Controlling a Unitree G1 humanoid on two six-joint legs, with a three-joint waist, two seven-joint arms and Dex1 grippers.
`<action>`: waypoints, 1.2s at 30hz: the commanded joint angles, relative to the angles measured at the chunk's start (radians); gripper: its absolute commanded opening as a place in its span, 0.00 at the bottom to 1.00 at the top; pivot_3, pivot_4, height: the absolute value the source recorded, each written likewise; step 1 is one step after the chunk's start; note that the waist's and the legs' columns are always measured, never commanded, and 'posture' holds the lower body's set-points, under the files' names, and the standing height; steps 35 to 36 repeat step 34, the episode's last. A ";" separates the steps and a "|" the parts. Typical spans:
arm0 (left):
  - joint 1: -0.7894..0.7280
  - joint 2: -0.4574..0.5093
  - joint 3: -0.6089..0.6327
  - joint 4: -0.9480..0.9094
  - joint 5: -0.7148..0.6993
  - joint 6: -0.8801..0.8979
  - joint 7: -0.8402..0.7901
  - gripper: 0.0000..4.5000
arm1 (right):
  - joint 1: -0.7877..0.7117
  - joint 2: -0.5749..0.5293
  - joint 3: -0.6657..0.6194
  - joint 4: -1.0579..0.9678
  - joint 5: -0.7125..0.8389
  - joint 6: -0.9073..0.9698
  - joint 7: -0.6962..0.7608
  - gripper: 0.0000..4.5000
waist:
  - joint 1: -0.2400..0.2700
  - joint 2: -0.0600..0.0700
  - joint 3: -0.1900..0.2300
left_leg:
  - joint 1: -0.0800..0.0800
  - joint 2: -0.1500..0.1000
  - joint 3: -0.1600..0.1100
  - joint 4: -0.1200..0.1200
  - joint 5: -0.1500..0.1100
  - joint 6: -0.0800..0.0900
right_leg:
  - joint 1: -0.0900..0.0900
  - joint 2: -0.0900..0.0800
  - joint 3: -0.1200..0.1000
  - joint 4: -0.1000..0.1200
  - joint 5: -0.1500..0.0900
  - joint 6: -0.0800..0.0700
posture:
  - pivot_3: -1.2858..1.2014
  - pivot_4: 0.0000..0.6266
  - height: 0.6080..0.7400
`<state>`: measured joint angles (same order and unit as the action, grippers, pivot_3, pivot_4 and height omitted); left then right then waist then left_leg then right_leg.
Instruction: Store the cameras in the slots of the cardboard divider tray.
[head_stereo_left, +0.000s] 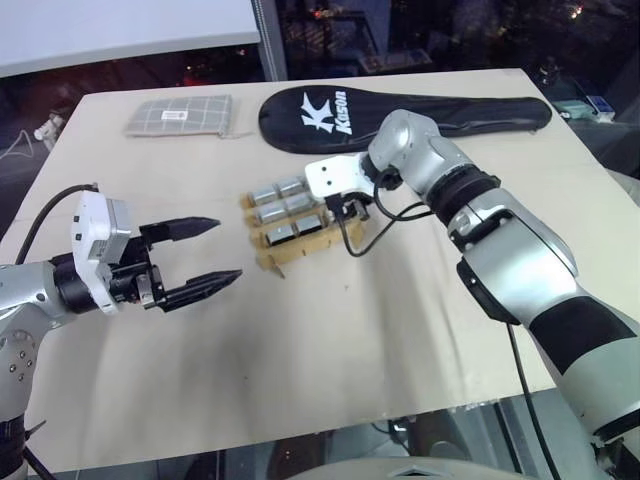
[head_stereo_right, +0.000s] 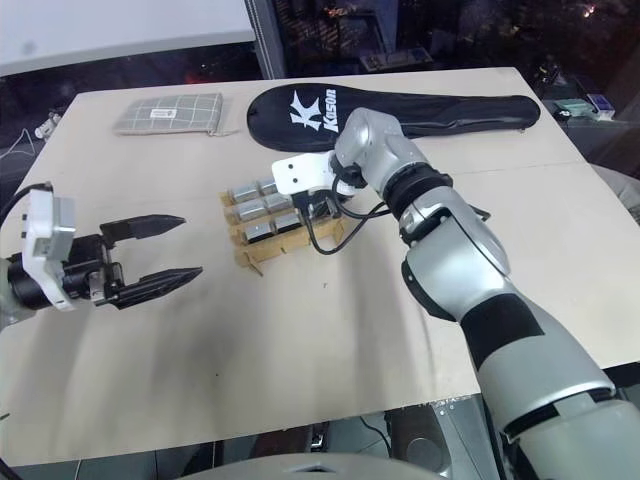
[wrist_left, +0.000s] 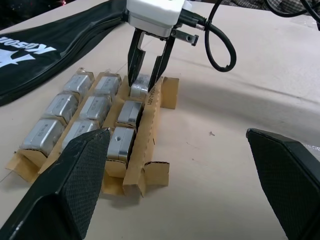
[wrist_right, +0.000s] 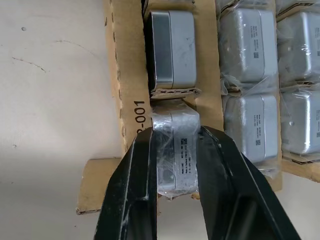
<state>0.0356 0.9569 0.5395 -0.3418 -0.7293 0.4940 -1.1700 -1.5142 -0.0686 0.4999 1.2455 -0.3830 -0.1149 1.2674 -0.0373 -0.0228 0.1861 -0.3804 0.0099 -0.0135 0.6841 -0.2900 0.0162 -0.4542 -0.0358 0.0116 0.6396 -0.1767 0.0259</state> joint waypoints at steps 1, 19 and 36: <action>-0.006 -0.001 0.012 -0.009 -0.001 -0.018 0.004 1.00 | -0.012 -0.006 -0.027 0.003 0.007 -0.003 0.000 0.57 | -0.002 0.000 0.000 | 0.000 0.000 0.000 0.000 0.000 0.000 | 0.000 0.000 0.000 0.000 0.000 0.000 | 0.52 0.24 1.00; 0.151 -0.096 -0.032 -0.158 0.027 0.103 0.237 1.00 | 0.901 -0.419 -0.634 -1.204 0.616 0.533 0.051 0.99 | 0.026 0.002 0.001 | -0.004 0.000 -0.013 -0.002 -0.001 0.002 | 0.003 -0.005 -0.008 -0.007 0.000 0.001 | 0.52 0.24 1.00; 0.436 -0.378 -0.274 -0.326 0.254 -0.094 0.447 1.00 | 1.648 -0.515 -0.905 -1.406 0.805 0.371 -0.049 0.99 | 0.020 0.007 -0.004 | 0.022 0.006 0.006 0.000 -0.003 0.005 | 0.022 0.005 0.004 -0.009 -0.006 0.002 | 0.52 0.24 1.00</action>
